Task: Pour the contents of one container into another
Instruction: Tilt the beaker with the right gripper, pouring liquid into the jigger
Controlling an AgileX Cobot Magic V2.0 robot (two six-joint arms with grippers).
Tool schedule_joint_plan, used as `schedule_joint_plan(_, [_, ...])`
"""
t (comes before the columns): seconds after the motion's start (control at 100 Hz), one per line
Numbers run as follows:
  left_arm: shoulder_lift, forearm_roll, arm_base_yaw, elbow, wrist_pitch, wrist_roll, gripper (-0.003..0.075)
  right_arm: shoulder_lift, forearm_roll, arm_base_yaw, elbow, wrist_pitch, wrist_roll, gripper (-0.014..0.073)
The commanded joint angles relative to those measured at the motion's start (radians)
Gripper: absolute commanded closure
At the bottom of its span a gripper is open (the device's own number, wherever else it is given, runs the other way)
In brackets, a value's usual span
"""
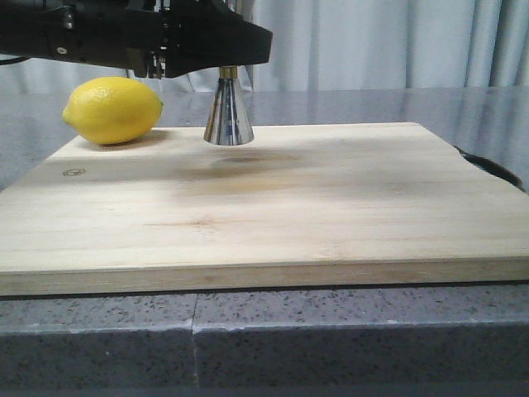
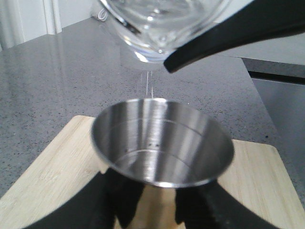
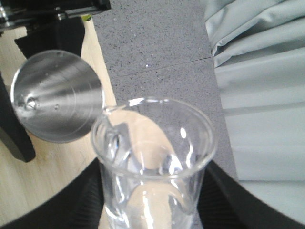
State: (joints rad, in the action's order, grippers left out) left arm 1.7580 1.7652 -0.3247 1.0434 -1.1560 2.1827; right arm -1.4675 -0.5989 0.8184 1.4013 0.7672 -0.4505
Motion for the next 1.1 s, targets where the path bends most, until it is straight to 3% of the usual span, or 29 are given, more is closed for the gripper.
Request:
schedule_joint_plan(0.0, [-0.042, 0.084, -0.008, 0.028, -0.101, -0.006, 0.047, 0.034, -0.056, 0.002, 0.038, -0.046, -0.048, 0.0293])
schedule_joint_plan(1.09, [-0.042, 0.084, -0.008, 0.028, -0.101, -0.006, 0.047, 0.034, -0.079, 0.002, 0.038, -0.097, -0.263, 0.0293])
